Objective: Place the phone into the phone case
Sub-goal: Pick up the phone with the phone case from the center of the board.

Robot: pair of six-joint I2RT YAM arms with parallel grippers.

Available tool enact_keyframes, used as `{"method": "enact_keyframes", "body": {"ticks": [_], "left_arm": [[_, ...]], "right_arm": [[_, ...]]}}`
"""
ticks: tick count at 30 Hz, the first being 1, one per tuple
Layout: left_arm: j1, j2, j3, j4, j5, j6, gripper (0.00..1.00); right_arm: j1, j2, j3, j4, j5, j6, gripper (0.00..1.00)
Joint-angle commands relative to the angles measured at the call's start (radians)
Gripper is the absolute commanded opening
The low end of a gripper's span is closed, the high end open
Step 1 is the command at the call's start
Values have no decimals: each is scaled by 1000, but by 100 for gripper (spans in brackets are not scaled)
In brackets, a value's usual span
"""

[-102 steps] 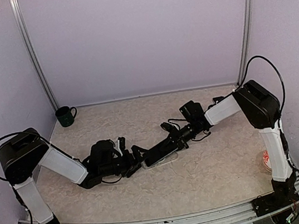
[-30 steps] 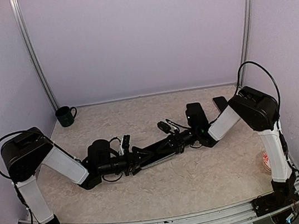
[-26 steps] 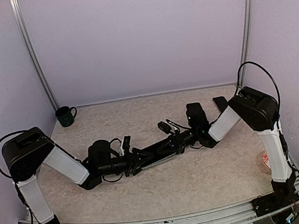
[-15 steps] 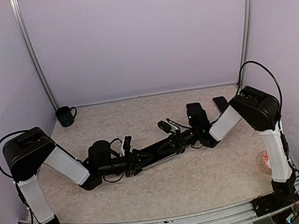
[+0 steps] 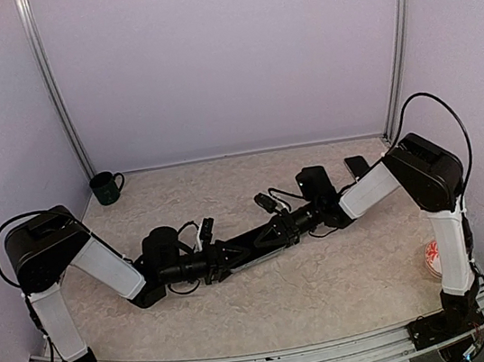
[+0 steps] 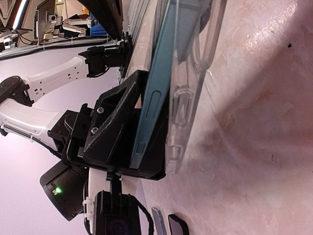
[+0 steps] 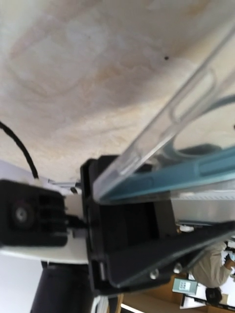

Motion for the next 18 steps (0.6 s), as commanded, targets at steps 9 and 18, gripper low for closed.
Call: {"method": "enact_keyframes", "body": {"ticks": [9,18], "left_arm": [[-15,-4,-3,183,36,-5,37],[-14,0,-11,202,37,-14,32]], "right_arm": [[24,-69,61,-255,120,-162,37],[24,-92,94,-378,166,-237,44]]}}
